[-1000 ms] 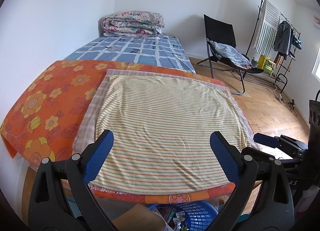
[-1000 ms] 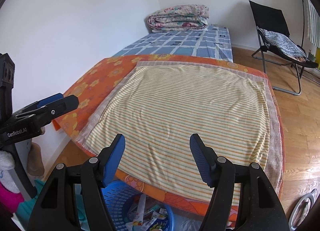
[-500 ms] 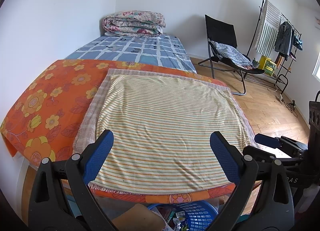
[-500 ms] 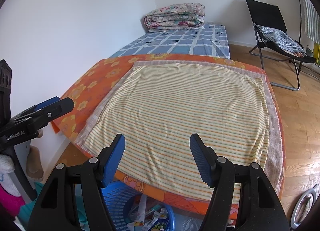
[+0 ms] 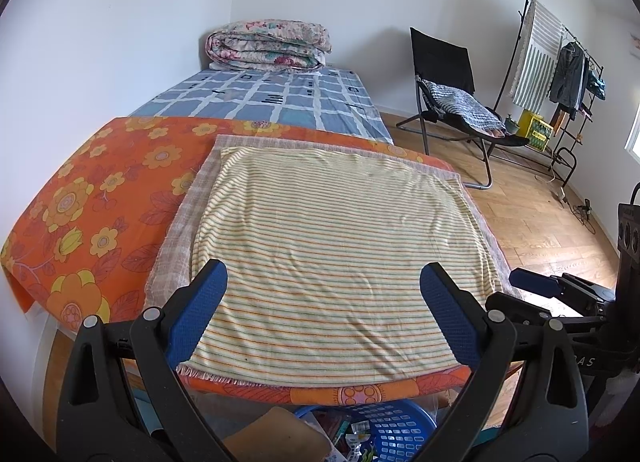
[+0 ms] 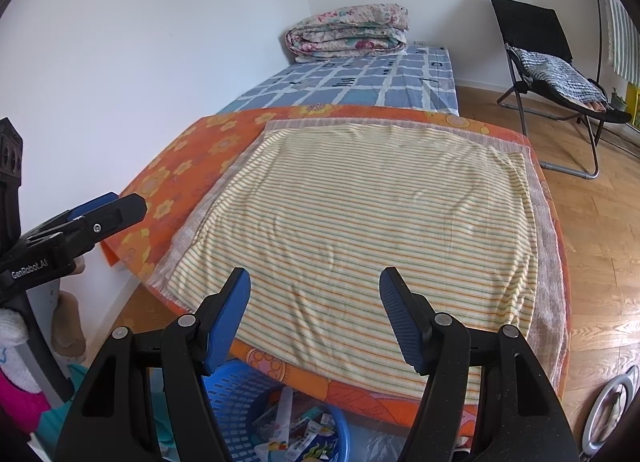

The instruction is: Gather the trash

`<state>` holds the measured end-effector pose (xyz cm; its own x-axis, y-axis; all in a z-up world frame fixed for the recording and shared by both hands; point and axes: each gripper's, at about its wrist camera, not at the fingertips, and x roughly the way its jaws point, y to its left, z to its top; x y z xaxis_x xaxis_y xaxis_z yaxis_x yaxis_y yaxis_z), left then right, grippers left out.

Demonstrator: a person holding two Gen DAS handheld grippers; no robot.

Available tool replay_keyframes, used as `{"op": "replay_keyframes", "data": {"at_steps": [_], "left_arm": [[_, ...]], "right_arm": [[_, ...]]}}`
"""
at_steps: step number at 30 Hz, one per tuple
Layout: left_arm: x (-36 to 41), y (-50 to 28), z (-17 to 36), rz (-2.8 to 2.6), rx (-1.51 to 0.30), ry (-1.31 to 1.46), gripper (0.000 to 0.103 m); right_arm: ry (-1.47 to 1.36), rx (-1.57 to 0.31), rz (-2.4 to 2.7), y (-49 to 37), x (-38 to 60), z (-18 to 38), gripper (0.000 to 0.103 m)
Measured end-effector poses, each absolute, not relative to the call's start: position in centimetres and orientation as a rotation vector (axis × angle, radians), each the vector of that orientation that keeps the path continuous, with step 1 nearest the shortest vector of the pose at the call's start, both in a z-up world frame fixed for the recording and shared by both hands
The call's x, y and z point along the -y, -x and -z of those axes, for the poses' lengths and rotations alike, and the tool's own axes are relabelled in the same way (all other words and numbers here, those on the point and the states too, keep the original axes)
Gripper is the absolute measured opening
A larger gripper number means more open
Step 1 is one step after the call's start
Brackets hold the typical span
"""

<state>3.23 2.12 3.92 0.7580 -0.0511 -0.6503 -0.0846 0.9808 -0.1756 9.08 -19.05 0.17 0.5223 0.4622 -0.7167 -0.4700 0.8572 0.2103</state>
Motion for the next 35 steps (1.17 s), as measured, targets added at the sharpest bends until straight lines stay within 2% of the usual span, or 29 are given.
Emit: {"op": "replay_keyframes", "data": {"at_steps": [35], "left_arm": [[-2.5, -2.4, -2.3, -0.058, -0.716, 0.185, 0.099]], "right_arm": [[0.014, -0.866, -0.546, -9.0, 19.4, 0.2, 0.067]]}}
